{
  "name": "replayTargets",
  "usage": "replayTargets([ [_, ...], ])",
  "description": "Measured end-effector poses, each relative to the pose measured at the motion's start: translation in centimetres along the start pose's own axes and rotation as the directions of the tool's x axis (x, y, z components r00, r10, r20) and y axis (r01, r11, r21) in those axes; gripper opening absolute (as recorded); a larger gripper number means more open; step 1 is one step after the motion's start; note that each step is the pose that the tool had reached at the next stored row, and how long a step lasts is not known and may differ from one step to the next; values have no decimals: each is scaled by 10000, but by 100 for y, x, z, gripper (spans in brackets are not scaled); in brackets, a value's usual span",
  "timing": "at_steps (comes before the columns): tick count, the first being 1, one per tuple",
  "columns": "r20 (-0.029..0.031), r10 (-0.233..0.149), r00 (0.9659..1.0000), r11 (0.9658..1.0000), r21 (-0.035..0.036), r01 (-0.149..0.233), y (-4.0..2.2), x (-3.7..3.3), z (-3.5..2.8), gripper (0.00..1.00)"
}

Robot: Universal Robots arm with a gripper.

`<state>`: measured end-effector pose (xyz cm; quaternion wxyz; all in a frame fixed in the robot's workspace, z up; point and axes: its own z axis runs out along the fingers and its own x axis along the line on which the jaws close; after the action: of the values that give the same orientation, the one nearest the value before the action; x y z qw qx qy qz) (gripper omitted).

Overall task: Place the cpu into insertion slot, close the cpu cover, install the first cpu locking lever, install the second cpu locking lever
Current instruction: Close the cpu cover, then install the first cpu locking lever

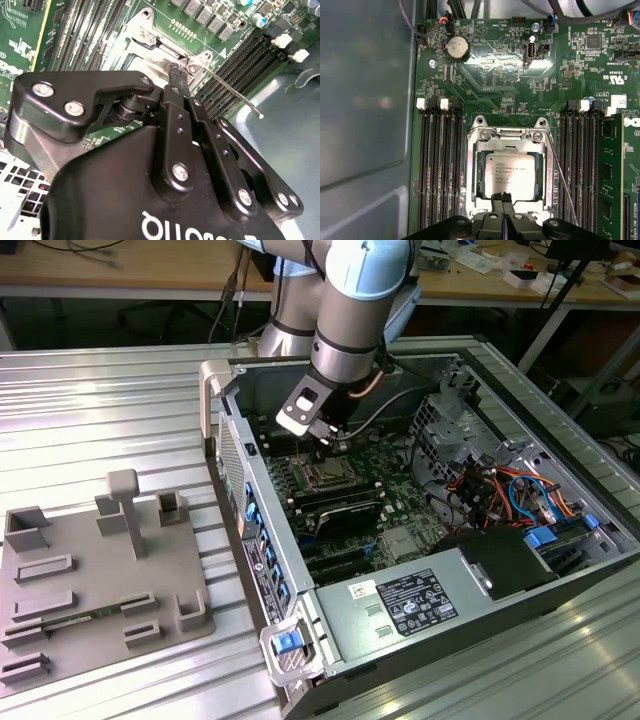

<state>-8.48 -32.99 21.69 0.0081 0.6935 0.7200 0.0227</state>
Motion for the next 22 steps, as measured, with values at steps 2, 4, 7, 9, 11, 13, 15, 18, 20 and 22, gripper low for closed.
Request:
replayTargets([
  [2, 1, -2, 10000, 10000, 2, 2, 87, -4, 3, 11],
  [4, 1, 0, 10000, 10000, 2, 0, 149, -6, 6, 11],
  [7, 2, -2, 10000, 10000, 3, 2, 210, -10, 8, 11],
  [9, 2, -1, 10000, 10000, 3, 1, 211, -10, 8, 11],
  [11, 1, -2, 10000, 10000, 3, 2, 213, -9, 8, 11],
  [13, 2, -2, 10000, 10000, 3, 2, 214, -9, 8, 11],
  [15, 1, -2, 10000, 10000, 3, 2, 215, -9, 8, 11],
  [18, 1, -2, 10000, 10000, 3, 2, 215, -9, 9, 11],
  [20, 1, -2, 10000, 10000, 3, 2, 216, -9, 9, 11],
  [22, 1, -2, 10000, 10000, 3, 2, 217, -9, 6, 11],
])
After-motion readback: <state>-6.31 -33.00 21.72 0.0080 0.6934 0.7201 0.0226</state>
